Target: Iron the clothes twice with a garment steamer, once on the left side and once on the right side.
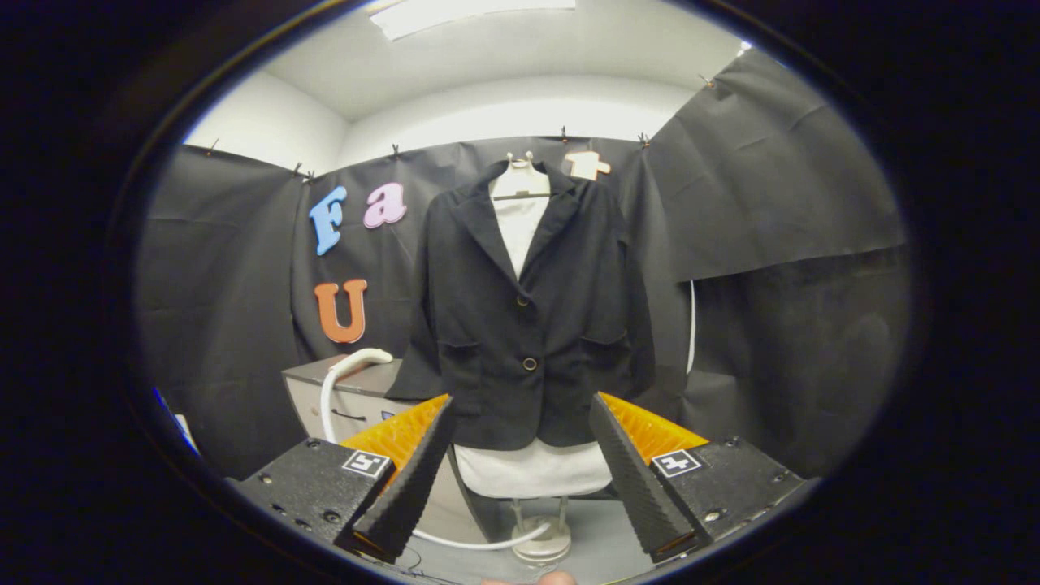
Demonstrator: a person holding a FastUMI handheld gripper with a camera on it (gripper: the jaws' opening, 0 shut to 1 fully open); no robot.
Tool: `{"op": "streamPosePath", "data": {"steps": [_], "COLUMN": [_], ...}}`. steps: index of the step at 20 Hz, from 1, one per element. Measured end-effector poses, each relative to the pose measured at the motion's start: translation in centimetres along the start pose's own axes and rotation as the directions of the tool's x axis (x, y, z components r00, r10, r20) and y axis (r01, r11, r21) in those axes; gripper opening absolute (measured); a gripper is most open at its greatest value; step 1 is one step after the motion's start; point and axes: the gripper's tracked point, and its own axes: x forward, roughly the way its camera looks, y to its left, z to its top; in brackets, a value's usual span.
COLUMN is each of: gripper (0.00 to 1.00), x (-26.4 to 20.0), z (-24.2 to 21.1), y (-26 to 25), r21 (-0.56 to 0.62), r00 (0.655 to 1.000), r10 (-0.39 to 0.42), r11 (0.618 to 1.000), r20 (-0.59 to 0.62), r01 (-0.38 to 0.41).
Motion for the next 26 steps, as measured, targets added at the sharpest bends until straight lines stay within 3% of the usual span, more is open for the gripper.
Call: {"op": "streamPosePath", "data": {"steps": [8,14,20,26], "gripper": [1.0,1.0,1.0,1.0], "x": [-0.6,1.0,8.7,19.4], "z": [0.3,1.4,0.1,-1.8], "y": [5.2,12.1,20.1,30.9], "r21": [-0.01,-0.021,0.024,0.132], "r00": [1.0,0.997,0.98,0.922], "r10": [0.013,0.073,0.189,0.343], "r11": [1.0,0.997,0.982,0.937], "r20": [0.002,0.009,-0.064,-0.181], "r01": [-0.013,-0.073,-0.187,-0.323]}}
